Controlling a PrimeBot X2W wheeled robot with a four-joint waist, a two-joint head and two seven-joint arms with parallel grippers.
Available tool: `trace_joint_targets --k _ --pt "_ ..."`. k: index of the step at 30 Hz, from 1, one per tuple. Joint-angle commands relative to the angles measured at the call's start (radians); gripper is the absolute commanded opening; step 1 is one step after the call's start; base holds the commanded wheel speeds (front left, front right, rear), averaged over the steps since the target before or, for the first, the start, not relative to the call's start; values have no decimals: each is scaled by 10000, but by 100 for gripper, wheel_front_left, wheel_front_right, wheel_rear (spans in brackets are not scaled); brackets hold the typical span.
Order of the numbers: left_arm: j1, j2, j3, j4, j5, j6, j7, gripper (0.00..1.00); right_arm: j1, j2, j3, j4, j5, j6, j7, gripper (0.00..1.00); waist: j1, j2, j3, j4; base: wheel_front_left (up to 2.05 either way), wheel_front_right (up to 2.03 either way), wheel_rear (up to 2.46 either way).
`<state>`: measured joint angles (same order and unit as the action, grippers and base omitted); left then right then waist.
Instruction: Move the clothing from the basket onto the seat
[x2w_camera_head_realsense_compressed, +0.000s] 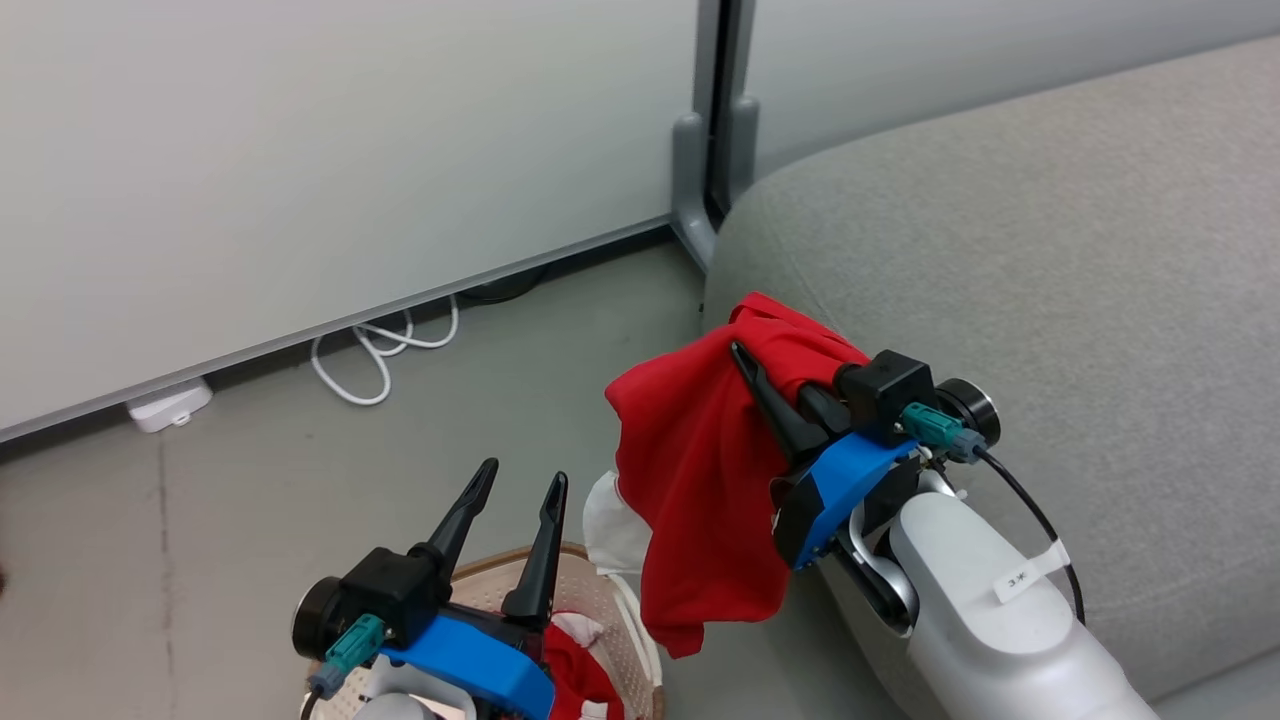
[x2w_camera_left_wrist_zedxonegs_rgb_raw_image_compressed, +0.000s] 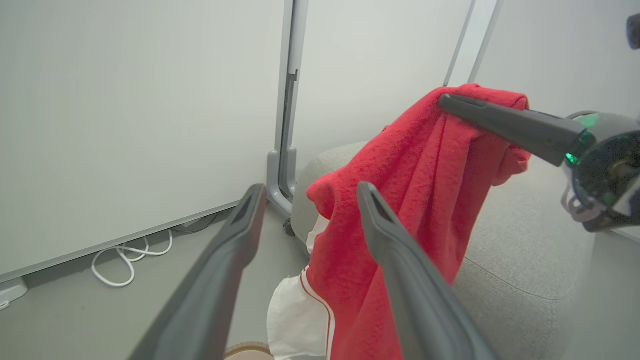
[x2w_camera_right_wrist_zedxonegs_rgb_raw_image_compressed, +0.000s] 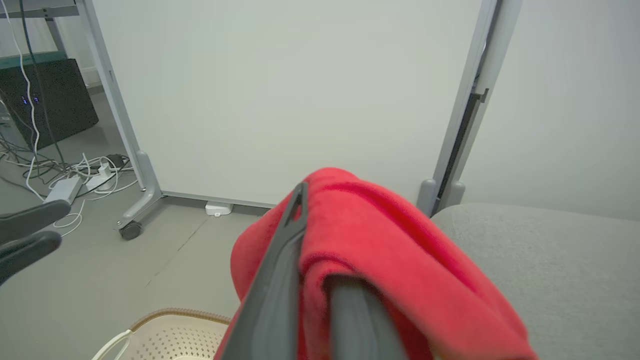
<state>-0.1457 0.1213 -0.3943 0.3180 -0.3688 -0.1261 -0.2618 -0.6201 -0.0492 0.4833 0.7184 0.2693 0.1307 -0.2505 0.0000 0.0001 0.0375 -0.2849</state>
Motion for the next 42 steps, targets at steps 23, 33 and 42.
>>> trace_joint_targets --k 23,33,42 --pt "-434 27 -482 -159 -89 -45 -48 100 1333 -10 -1758 -1770 -1292 1 686 0 0 -1 399 -2236 0 0 0" --pt "-540 137 -503 -177 -32 -46 -48 100 911 -11 -2002 -2244 -1259 1 1072 0 0 -1 711 -1926 0 0 0" --pt "-1250 479 -843 -446 100 -46 -48 100 -1192 -967 -3097 -2234 -965 -1 1505 0 0 -1 1950 -1414 0 0 0"
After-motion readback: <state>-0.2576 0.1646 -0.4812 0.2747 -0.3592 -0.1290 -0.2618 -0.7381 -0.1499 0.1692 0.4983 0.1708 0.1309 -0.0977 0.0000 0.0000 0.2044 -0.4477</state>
